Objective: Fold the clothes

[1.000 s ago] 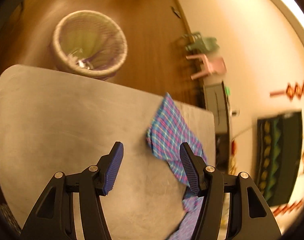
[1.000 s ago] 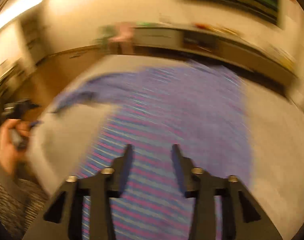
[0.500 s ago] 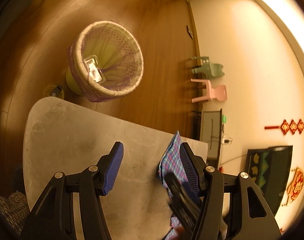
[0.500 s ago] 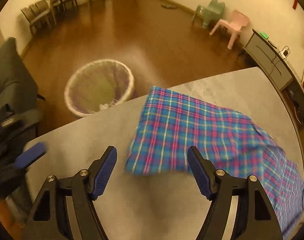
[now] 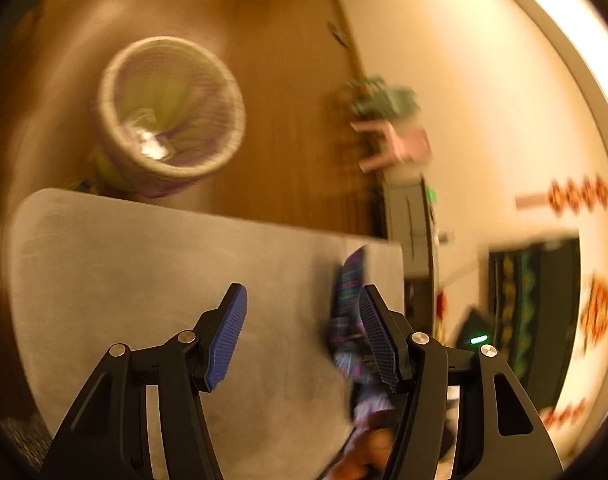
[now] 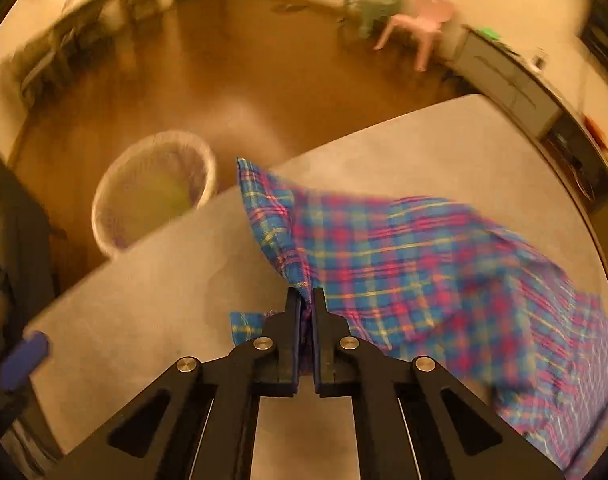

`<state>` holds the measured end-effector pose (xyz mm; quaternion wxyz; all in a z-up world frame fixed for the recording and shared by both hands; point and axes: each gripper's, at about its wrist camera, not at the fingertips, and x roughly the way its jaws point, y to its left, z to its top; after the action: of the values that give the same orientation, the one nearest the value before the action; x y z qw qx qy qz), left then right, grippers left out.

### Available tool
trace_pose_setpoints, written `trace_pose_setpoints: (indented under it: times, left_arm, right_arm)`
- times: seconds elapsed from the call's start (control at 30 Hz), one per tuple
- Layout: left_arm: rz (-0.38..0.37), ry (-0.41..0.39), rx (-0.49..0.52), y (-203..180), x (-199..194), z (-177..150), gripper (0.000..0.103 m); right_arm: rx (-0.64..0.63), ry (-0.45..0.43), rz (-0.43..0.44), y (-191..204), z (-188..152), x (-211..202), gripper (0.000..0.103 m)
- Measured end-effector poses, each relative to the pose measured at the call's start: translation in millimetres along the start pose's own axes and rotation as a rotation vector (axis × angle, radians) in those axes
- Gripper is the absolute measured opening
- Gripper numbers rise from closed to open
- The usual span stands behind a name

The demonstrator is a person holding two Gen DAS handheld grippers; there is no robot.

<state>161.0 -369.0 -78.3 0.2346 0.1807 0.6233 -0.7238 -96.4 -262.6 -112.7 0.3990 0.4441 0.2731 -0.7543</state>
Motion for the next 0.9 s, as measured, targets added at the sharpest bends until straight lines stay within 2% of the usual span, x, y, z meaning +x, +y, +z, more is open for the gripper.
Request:
trace_pose_setpoints:
  times: [0.1,0.2,0.3,0.43,0.53,0.57,0.6,0.63,0.67,0.8,0.9]
  left_arm:
    - [-0.053,0.267,0.26,-36.9,29.4,-49.2,0.061]
    - [-0.119,0.541,0.475,-57.9,40.2,-136.0,0.061]
    - [-0.088,0.622,0.677,-58.2,22.3,-215.1,0.061]
    - [0.005,0.617,0.861,-39.6,-1.2,-273.9,0.062]
    - [0.032,0.521,1.009,-36.5,-18.1,-300.5,0.064]
    - [0.043,0.49,1.036,-34.7,-19.8,-306.2,0.061]
    - [0.052,0.475,1.057,-36.0,-20.6,-310.4,0.048]
    - [0.05,0.467,1.08,-40.3,-21.5,-314.3,0.001]
    - [0.044,0.46,1.105,-45.1,-22.4,-318.3,0.006]
    - [0.011,0.422,1.201,-64.5,-27.4,-334.1,0.003]
    - [-0.034,0.377,1.314,-82.1,-46.0,-353.0,0.003]
  right_arm:
    - [0.097,-0.118,-0.02,-54.6,-2.2,-69.1,0.005]
    - [0.212,-0.198,-0.09,-130.7,-9.4,-143.5,0.005]
    - [0.328,-0.259,-0.16,-208.5,-26.9,-213.8,0.005]
    - [0.438,-0.303,-0.176,-271.5,-51.1,-265.7,0.005]
    - [0.508,-0.329,-0.138,-294.5,-64.9,-279.2,0.005]
    - [0.531,-0.337,-0.122,-301.3,-69.2,-282.5,0.005]
    - [0.544,-0.345,-0.11,-304.7,-72.3,-282.1,0.005]
    - [0.557,-0.352,-0.098,-307.9,-75.4,-281.3,0.005]
    - [0.569,-0.36,-0.085,-311.1,-78.4,-280.5,0.005]
    - [0.643,-0.438,-0.084,-343.5,-105.4,-305.5,0.005]
    - [0.735,-0.504,-0.101,-383.3,-142.0,-338.1,0.005]
